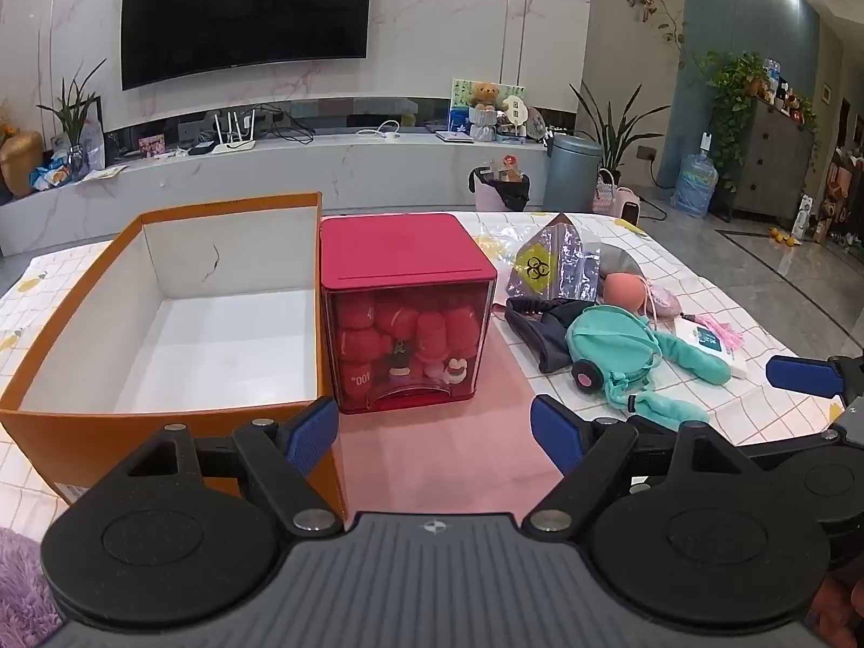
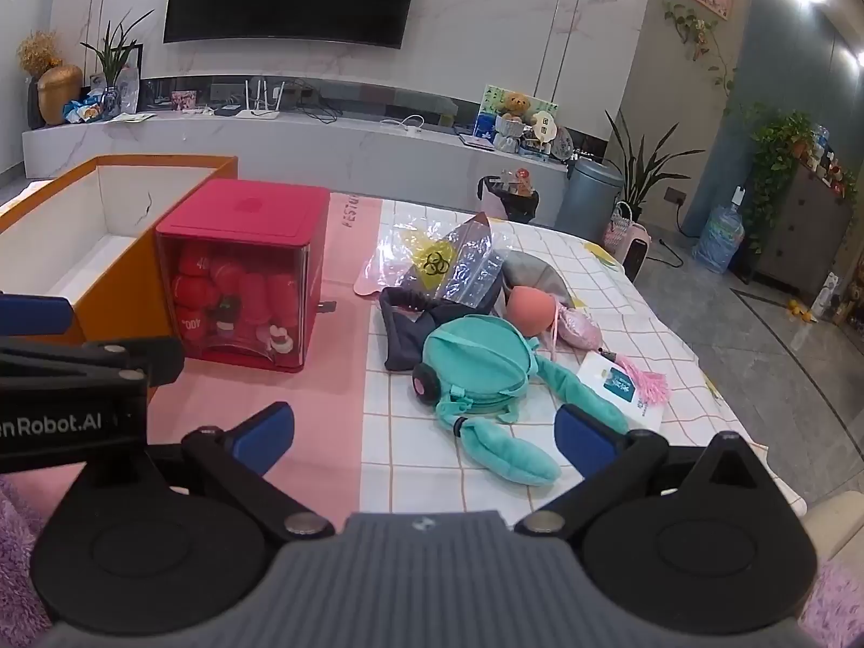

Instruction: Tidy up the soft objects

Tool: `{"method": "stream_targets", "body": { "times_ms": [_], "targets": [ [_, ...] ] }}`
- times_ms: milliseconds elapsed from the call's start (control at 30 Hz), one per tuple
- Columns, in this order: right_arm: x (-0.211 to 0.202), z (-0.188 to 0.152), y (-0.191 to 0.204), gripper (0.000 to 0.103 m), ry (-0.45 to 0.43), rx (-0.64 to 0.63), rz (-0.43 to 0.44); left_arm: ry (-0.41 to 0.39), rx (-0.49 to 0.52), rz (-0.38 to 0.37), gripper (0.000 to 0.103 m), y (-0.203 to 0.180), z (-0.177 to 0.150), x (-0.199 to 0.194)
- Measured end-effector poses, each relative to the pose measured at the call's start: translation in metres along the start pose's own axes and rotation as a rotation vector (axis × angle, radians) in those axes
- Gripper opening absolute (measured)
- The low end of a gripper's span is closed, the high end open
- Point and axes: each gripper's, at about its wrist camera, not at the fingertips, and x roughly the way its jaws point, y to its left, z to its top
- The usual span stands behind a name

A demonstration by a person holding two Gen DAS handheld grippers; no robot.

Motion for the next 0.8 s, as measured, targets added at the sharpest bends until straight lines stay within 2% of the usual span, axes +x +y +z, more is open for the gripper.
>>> {"method": "stream_targets", "body": {
  "times_ms": [267,300,500,800],
  "targets": [
    [-0.002,0.0,0.002,0.1,-0.005,-0.012,-0.009,0.016,-0.03,-0.028,0.095,0.006,0.003,0.002],
    [0.001,0.0,-0.002,0.1,0.003,-0.01,-0.011,-0.012,-0.019,-0.013,0.095,0.0,-0.005,0.005],
    [0.001,0.0,0.001,0.1,0.009,-0.016,-0.025,0.006,-0.036,-0.012,0.095,0.003,-0.005,0.005],
    [0.003,-0.001,0.003,0.1,0.019,-0.035,-0.043,-0.004,-0.01,0.016,0.095,-0.003,-0.006,0.004]
  ]
}}
